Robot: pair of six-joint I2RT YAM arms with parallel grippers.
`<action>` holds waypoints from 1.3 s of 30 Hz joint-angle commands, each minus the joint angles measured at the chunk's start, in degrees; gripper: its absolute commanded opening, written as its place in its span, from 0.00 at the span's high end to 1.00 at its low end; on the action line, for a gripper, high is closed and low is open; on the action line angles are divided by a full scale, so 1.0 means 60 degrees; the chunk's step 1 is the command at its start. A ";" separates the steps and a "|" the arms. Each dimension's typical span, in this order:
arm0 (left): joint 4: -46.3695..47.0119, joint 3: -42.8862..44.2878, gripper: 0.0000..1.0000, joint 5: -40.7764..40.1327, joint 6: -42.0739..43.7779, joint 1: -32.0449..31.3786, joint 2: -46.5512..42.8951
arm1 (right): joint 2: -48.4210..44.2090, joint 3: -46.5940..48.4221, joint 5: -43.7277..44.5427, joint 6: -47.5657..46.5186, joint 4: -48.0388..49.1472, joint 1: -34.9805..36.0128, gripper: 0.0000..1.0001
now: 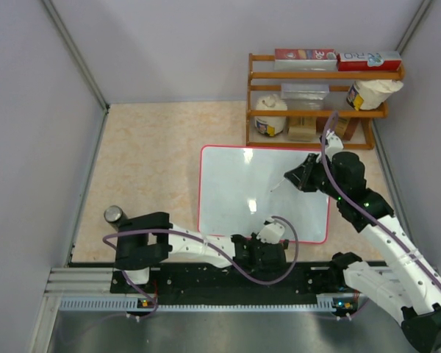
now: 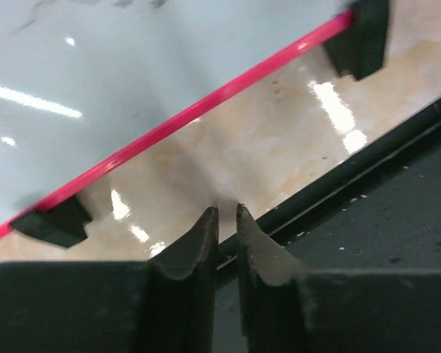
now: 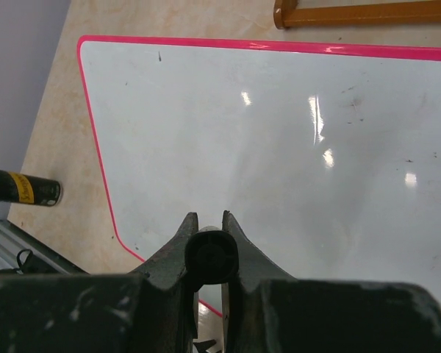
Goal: Write a sentence on the whiteboard
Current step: Move the whiteboard to the center of the board.
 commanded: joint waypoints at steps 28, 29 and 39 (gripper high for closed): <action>0.1958 0.1799 1.00 0.0213 0.3329 0.0494 0.2196 | -0.0645 0.1695 0.0843 -0.0182 -0.0656 -0.0194 1.00; 0.2075 0.1682 1.00 0.0286 0.3358 0.0465 0.1875 | -0.0631 0.1695 0.0843 -0.0153 -0.0656 -0.0179 1.00; 0.2311 -0.0073 0.68 -0.1090 0.3096 -0.0605 -0.1319 | -0.0499 0.2060 0.1033 -0.0255 -0.0671 -0.0194 1.00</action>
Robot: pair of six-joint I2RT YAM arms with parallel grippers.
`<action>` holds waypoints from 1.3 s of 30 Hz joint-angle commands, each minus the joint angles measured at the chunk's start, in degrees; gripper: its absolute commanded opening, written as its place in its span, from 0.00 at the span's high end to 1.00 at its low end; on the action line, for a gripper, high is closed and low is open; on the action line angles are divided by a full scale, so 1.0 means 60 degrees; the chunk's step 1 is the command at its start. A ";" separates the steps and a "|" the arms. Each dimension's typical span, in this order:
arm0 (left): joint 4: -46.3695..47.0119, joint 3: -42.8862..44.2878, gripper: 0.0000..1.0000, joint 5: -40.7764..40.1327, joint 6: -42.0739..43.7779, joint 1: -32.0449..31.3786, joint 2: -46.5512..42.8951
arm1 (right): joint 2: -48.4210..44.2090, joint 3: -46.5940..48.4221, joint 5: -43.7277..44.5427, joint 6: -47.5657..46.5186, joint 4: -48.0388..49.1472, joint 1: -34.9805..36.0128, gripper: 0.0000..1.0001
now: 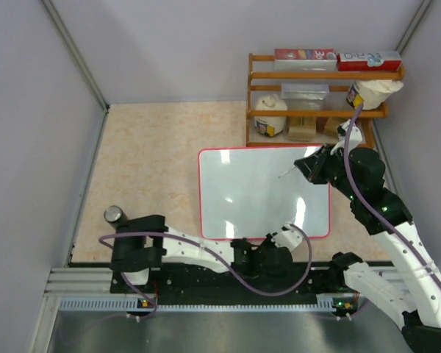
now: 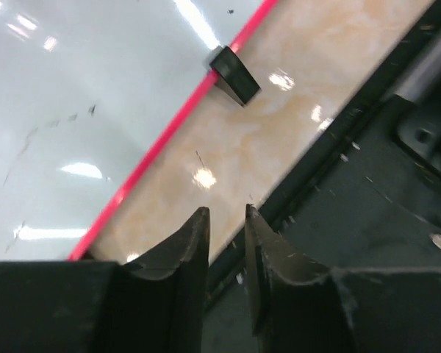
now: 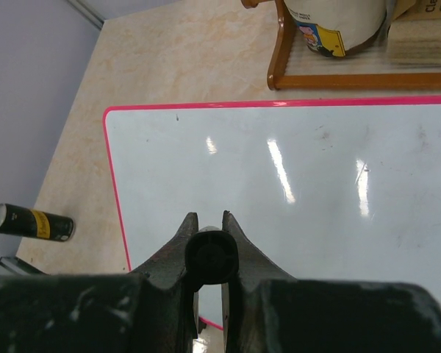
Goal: Write a sentence on the whiteboard
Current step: Move the whiteboard to the center of the board, then pass from the right arm to the left
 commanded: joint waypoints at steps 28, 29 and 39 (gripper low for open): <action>0.0092 -0.2022 0.21 0.6851 -0.0259 0.7070 -0.7240 | 0.0403 0.0589 -0.0255 -0.0515 -0.0034 -0.0077 1.00; 0.0107 -0.2080 0.20 0.7377 -0.0376 0.7711 -0.7342 | 0.0403 0.0589 -0.0313 -0.0530 -0.0019 -0.0092 1.00; 0.1512 -0.3441 0.19 1.0808 -0.1914 1.1992 -0.8470 | 0.0637 0.0516 -0.0767 -0.0720 0.0200 -0.0092 1.00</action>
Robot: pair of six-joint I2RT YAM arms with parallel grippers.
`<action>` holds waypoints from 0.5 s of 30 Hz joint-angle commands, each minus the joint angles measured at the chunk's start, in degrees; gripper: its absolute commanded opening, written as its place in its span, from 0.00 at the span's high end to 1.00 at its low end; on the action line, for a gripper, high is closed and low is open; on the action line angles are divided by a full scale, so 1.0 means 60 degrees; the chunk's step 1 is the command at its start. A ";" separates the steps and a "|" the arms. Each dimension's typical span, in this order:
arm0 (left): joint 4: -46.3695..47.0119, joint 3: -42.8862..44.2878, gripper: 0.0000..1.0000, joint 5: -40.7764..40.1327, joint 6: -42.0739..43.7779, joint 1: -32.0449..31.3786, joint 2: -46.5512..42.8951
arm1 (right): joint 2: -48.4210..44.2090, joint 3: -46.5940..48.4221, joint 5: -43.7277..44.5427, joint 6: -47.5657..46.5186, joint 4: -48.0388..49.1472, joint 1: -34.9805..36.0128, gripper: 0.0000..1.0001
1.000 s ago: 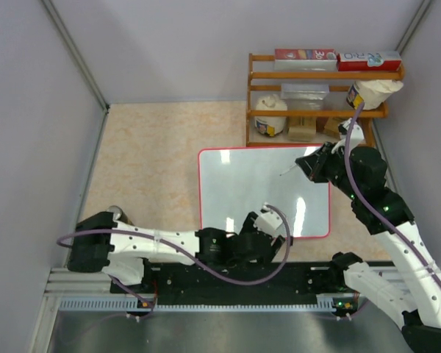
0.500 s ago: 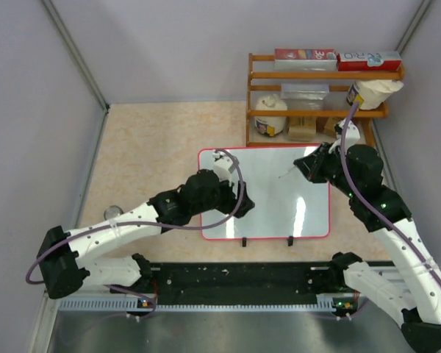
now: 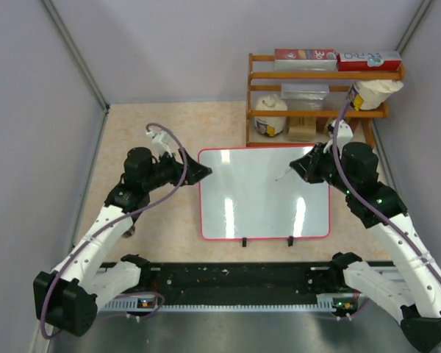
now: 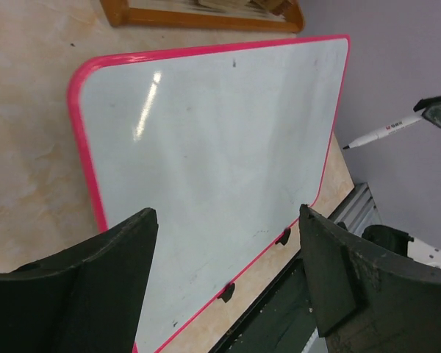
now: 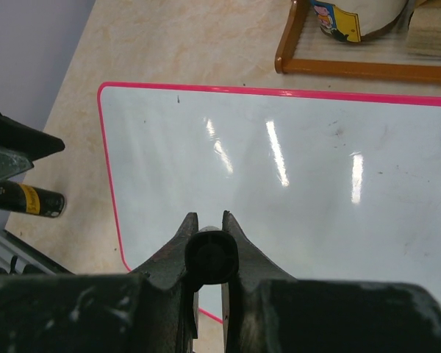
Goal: Write a sentence on the whiteboard
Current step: Pass from the right arm to the left
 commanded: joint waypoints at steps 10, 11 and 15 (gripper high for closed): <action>0.3024 -0.2019 0.12 0.4183 -0.2160 0.4320 -0.0666 | 0.0263 0.0176 -0.0213 -0.0251 0.0426 -0.0077 1.00; 0.2908 -0.1990 0.12 0.4519 -0.2087 0.4423 -0.0506 | 0.0293 0.0162 -0.0214 -0.0222 0.0427 -0.0077 1.00; 0.2892 -0.2019 0.12 0.5005 -0.1794 0.4615 -0.0299 | 0.0366 0.0191 -0.0199 -0.0236 0.0427 -0.0092 1.00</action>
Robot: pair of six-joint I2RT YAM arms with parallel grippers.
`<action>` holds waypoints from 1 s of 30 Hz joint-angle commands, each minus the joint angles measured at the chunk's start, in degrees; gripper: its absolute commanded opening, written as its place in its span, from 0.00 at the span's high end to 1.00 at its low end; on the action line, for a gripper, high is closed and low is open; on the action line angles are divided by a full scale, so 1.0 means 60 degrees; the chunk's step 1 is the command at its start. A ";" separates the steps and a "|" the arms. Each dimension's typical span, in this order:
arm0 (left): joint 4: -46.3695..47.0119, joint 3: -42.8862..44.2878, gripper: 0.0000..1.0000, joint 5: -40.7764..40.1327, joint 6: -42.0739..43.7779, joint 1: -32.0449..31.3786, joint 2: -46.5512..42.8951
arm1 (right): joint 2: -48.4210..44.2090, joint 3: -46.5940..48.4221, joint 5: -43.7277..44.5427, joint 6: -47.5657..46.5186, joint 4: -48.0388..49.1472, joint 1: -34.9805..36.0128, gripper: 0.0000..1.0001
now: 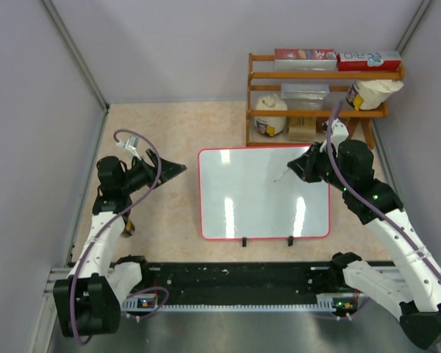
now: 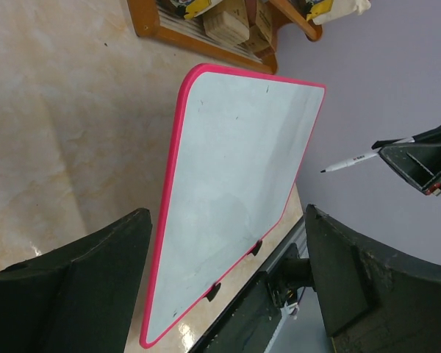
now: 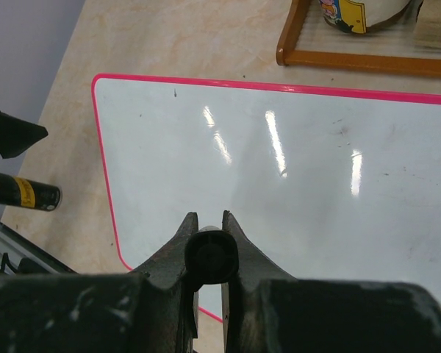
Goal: Write a sentence on the whiteboard
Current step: Pass from the right arm to the left
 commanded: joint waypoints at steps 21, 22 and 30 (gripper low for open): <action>-0.0587 0.1046 0.12 0.0057 0.3103 -0.1282 0.2220 | 0.0796 0.0663 -0.0017 -0.0065 0.1473 0.1372 1.00; -0.0499 0.1133 0.12 -0.0031 0.3118 -0.1501 0.2381 | 0.0825 0.0663 -0.0002 -0.0036 0.1576 0.1475 1.00; 0.0379 0.1500 0.13 0.0259 0.3353 -0.1679 0.3773 | 0.0869 0.0473 -0.0353 0.0330 0.2835 0.1813 1.00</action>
